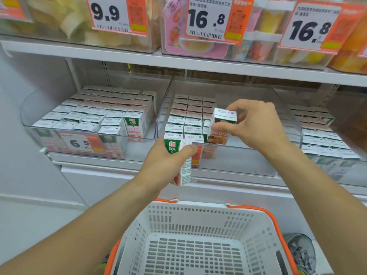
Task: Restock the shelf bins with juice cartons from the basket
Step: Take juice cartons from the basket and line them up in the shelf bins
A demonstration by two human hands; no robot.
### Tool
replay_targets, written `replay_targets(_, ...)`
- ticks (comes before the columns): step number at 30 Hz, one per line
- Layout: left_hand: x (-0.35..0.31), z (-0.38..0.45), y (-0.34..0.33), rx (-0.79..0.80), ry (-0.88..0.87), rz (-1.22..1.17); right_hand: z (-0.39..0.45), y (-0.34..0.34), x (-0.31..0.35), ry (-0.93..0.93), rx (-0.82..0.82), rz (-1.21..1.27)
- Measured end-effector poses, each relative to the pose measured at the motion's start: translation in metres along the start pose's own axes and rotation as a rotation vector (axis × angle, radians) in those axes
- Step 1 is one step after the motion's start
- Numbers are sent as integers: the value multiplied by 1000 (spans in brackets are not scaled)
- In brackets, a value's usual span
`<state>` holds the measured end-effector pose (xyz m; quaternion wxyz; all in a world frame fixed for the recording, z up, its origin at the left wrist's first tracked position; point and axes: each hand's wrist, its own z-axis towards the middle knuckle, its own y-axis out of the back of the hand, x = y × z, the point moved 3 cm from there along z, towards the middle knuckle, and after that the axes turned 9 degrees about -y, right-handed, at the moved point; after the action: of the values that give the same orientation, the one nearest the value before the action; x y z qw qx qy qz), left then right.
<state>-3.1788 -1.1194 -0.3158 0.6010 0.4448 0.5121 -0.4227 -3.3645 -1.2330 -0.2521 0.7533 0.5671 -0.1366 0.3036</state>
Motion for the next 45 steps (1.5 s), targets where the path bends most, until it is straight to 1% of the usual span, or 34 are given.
replay_targets(4,-2,-2,2,3,19,-28,-2,-1,2,25,-12,-12)
replay_targets(7,-6,-5,0,26,44,-118,-4,-3,-1,31,-20,-9)
replay_targets(9,-7,-6,-2,27,55,-165,-5,-6,-3,39,5,-28)
replay_targets(12,-4,-6,-3,-4,63,-179,-7,-19,-6,56,101,-55)
replay_targets(15,-1,-4,-1,-48,53,-162,-9,-33,-13,-21,201,-39)
replay_targets(17,0,-3,0,-51,36,-169,-7,-36,-18,-49,227,-18)
replay_targets(20,0,-3,-2,-30,26,-168,-6,-40,-23,-44,296,-49)
replay_targets(23,2,-3,-3,-24,23,-165,-5,-47,-28,-108,355,29)
replay_targets(28,4,-3,-2,4,15,-126,8,-55,-34,-239,434,48)
replay_targets(30,3,-3,-3,11,14,-95,11,-59,-33,-249,462,74)
replay_targets(32,4,-1,-1,-21,9,-85,14,-61,-33,-261,494,87)
replay_targets(36,2,-1,-1,-54,-10,-106,18,-60,-33,-403,694,189)
replay_targets(38,2,-2,0,-63,-14,-108,21,-59,-31,-370,747,177)
replay_targets(41,2,-4,2,-85,-20,-56,20,-58,-29,-310,774,190)
replay_targets(43,1,-5,4,-103,-30,-6,17,-56,-31,-326,775,191)
replay_targets(44,0,-5,5,-113,-41,24,15,-52,-31,-346,746,163)
replay_targets(45,0,-5,7,-119,-56,50,14,-48,-29,-340,673,95)
